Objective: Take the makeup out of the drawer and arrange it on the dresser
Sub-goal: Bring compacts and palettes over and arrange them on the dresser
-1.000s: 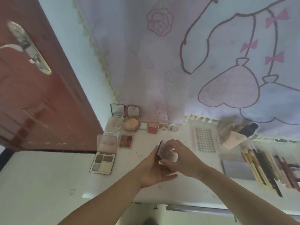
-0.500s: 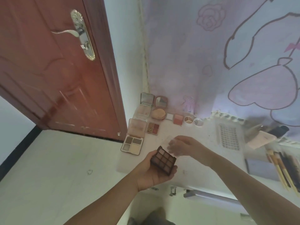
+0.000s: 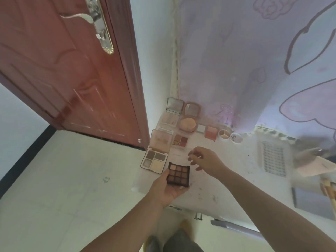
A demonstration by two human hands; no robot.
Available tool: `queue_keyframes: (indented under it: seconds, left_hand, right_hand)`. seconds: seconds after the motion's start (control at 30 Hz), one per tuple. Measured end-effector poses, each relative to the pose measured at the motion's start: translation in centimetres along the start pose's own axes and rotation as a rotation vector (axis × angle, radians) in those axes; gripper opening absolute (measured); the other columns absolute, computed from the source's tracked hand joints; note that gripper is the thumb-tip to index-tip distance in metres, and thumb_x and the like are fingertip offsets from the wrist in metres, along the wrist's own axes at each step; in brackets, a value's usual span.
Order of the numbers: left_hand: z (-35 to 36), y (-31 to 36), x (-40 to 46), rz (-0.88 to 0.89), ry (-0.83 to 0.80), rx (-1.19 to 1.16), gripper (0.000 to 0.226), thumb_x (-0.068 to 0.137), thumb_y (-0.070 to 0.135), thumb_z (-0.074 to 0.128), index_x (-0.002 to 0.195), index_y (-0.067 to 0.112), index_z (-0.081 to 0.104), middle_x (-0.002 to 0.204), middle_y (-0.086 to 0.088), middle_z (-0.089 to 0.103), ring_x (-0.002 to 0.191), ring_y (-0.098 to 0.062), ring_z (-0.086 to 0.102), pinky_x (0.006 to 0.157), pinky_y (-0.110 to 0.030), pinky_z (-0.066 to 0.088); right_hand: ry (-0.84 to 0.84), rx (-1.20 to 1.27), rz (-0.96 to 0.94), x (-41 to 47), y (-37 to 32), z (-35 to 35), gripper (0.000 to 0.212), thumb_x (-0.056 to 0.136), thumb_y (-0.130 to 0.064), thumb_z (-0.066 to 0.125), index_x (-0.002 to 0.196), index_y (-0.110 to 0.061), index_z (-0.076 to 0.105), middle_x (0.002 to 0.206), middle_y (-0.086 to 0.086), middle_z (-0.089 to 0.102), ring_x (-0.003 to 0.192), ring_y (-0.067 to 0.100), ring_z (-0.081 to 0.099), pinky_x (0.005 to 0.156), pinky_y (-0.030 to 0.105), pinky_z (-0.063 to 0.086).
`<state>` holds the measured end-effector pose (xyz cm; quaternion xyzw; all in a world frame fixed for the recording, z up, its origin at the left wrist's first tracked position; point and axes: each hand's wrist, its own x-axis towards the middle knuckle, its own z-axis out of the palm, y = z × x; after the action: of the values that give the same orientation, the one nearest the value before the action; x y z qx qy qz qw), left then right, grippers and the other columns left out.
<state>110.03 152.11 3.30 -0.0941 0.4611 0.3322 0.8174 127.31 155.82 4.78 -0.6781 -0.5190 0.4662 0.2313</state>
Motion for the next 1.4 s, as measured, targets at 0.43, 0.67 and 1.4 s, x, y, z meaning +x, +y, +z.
queue_keyframes:
  seconds: [0.43,0.67,1.4]
  left_hand:
    - [-1.9,0.2,-0.8,0.035,0.249,-0.025,0.038,0.100,0.020,0.044,0.124,-0.009,0.042,0.130,-0.037,0.044,0.115,-0.048,0.049,0.099,-0.053,0.042]
    - [-0.8,0.1,-1.5,0.032,0.228,0.106,0.041,0.099,0.018,0.046,0.132,-0.004,0.039,0.134,-0.031,0.043,0.123,-0.044,0.045,0.099,-0.056,0.039]
    - [26.0,-18.5,13.1,0.343,0.113,1.550,0.052,0.092,0.020,0.045,0.142,0.014,0.034,0.142,-0.015,0.032,0.128,-0.031,0.039,0.105,-0.039,0.038]
  right_hand:
    - [0.155,0.041,0.042,2.1,1.4,2.5,0.012,0.091,-0.019,0.055,0.085,-0.027,0.061,0.085,-0.001,0.068,0.072,0.014,0.067,0.062,0.027,0.057]
    - [0.159,0.042,0.087,0.2,1.9,0.9,0.020,0.091,-0.026,0.059,0.110,-0.022,0.057,0.096,0.001,0.064,0.085,0.022,0.065,0.073,0.036,0.056]
    - [0.356,-0.051,0.515,-3.6,15.9,-21.2,0.043,0.096,-0.013,0.039,0.138,-0.008,0.031,0.126,0.020,0.054,0.100,0.030,0.057,0.077,0.028,0.044]
